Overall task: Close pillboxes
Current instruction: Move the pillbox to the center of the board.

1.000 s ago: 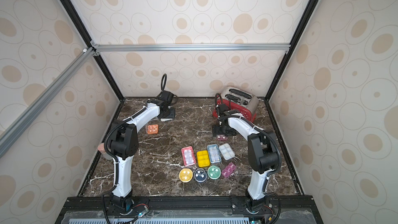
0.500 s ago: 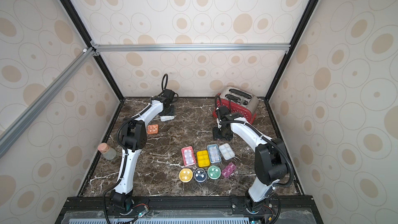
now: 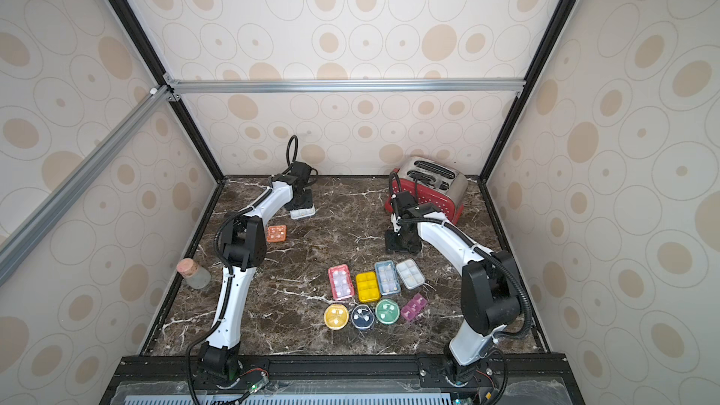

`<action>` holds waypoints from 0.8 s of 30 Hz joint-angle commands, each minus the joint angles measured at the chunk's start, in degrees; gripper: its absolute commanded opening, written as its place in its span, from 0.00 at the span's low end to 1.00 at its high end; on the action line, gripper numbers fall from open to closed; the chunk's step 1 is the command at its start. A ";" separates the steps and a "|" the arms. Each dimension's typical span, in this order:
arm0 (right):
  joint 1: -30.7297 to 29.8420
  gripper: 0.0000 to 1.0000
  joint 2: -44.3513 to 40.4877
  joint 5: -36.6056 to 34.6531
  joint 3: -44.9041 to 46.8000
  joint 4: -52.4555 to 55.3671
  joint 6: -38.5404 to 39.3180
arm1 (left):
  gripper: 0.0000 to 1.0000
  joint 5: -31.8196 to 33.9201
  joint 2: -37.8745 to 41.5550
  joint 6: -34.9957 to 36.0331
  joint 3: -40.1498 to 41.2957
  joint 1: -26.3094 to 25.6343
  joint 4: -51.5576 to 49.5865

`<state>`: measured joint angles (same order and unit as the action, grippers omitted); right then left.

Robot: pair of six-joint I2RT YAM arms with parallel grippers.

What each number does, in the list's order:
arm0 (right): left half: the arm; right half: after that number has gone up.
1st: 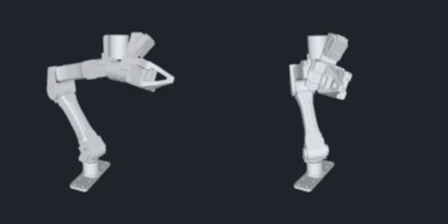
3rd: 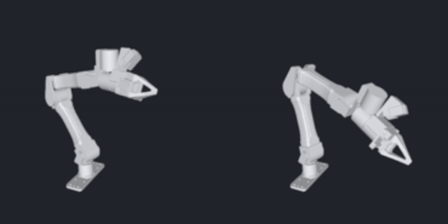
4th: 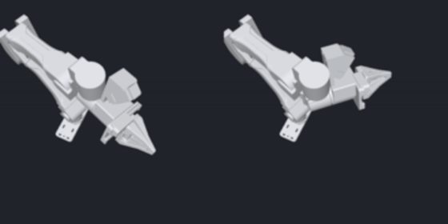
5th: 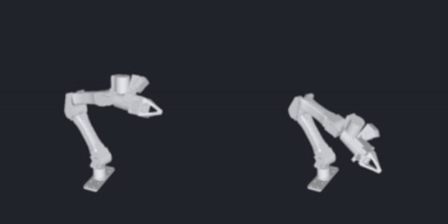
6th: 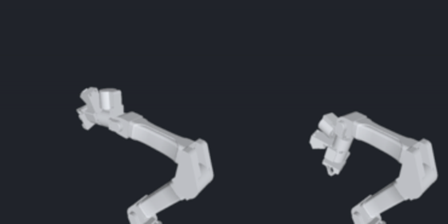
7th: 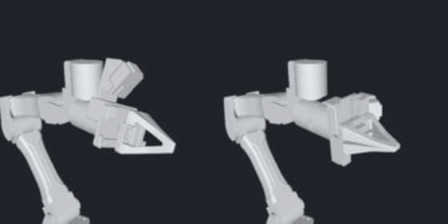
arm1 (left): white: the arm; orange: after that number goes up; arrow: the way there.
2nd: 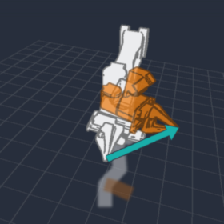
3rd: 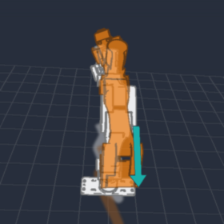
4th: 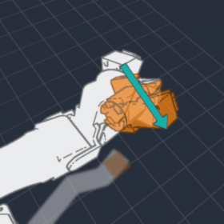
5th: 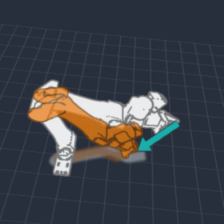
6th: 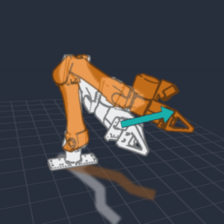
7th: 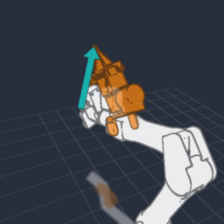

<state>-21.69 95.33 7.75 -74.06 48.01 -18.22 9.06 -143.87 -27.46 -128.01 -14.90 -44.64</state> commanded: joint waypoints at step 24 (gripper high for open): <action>-3.34 0.52 2.02 0.08 -2.57 1.13 -0.62 | 0.37 -6.75 13.95 -1.22 25.73 -5.65 7.67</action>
<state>-23.90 96.05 7.97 -74.74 48.45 -18.24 5.19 -131.94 -27.68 -105.73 -18.41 -35.46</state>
